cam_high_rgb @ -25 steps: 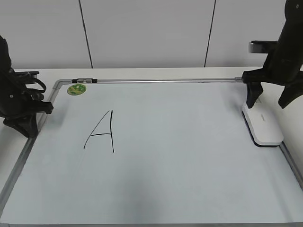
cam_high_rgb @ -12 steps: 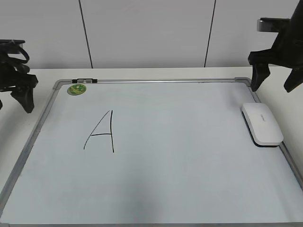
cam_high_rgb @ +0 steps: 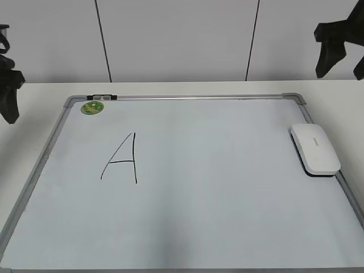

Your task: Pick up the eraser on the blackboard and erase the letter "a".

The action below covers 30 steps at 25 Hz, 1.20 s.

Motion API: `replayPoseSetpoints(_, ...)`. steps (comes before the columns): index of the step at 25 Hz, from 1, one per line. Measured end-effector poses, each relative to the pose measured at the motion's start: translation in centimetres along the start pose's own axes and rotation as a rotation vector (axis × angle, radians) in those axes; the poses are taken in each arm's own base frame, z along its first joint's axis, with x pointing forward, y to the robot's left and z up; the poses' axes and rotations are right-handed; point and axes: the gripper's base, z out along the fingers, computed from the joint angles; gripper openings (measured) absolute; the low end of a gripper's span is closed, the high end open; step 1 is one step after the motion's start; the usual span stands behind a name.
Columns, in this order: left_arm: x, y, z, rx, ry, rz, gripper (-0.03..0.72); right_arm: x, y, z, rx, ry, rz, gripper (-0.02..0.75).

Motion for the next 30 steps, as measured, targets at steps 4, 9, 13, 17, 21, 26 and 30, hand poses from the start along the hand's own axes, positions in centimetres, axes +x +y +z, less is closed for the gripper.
replayPoseSetpoints(4,3.2,0.0,-4.7,-0.018,-0.096,0.021,0.491,0.9,0.6,-3.0,-0.05,-0.059,0.011,0.544)
replayPoseSetpoints(9,9.7,0.8,-10.4,-0.043,-0.274,0.0,0.477,2.8,0.9,-4.9,-0.079,-0.074,0.014,0.543)
replayPoseSetpoints(13,15.1,1.4,-13.0,-0.052,-0.406,-0.015,0.475,7.4,1.2,-8.0,-0.078,-0.099,-0.004,0.542)
replayPoseSetpoints(17,19.8,1.7,-13.6,-0.044,-0.507,-0.02,0.475,13.6,1.4,-10.5,-0.089,-0.154,-0.027,0.542)
replayPoseSetpoints(21,23.9,1.9,-11.9,-0.034,-0.538,-0.035,0.467,19.1,1.0,-11.5,-0.099,-0.257,-0.03,0.542)
replayPoseSetpoints(26,27.8,1.7,-8.7,0.006,-0.549,-0.016,0.461,26.2,0.3,-11.1,-0.107,-0.366,-0.032,0.542)
replayPoseSetpoints(30,30.7,1.8,-8.2,0.028,-0.645,0.001,0.461,30.4,-0.2,-9.3,-0.11,-0.39,-0.032,0.54)
